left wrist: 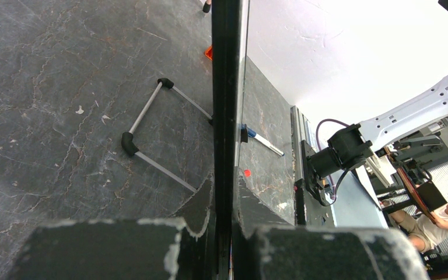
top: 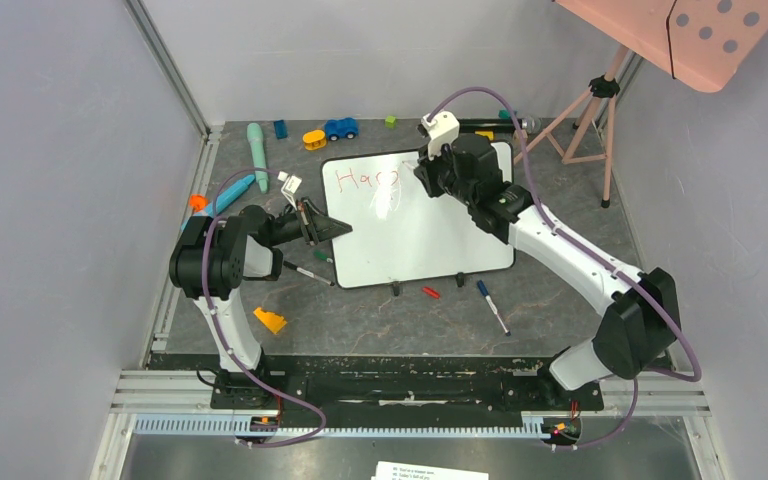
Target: Write a sentence on the whiteboard
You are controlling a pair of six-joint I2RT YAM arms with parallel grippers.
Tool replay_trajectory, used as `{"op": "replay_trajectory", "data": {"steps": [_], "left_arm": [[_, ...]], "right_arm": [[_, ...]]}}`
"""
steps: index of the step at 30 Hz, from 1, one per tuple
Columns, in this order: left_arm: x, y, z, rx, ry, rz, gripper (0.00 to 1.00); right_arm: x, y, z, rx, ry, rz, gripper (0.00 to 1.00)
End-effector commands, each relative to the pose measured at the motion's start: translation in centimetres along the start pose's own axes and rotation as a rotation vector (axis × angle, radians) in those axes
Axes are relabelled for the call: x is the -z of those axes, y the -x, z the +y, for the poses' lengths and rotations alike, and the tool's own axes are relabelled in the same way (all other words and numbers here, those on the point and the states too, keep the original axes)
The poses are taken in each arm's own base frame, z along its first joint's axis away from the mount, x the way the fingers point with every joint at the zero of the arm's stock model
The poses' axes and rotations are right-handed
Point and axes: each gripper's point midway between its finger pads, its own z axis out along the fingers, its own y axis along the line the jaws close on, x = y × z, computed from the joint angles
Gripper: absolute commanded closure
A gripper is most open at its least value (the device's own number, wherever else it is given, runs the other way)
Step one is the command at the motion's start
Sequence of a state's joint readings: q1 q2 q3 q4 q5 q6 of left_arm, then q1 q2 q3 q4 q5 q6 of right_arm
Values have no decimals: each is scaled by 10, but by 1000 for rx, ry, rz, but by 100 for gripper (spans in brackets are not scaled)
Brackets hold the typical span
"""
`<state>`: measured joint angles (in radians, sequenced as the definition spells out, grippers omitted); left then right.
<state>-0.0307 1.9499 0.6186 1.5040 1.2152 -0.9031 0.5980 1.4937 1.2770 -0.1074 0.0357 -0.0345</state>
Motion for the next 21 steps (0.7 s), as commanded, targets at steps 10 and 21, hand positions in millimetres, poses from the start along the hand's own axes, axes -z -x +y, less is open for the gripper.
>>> {"op": "replay_trajectory", "data": {"steps": [10, 21], "left_arm": [[-2, 0, -5, -138, -30, 4, 98], [-2, -1, -6, -138, -30, 5, 98]], "right_arm": [[-11, 22, -7, -3, -25, -62, 100], [-11, 18, -7, -4, -20, -51, 100]]}}
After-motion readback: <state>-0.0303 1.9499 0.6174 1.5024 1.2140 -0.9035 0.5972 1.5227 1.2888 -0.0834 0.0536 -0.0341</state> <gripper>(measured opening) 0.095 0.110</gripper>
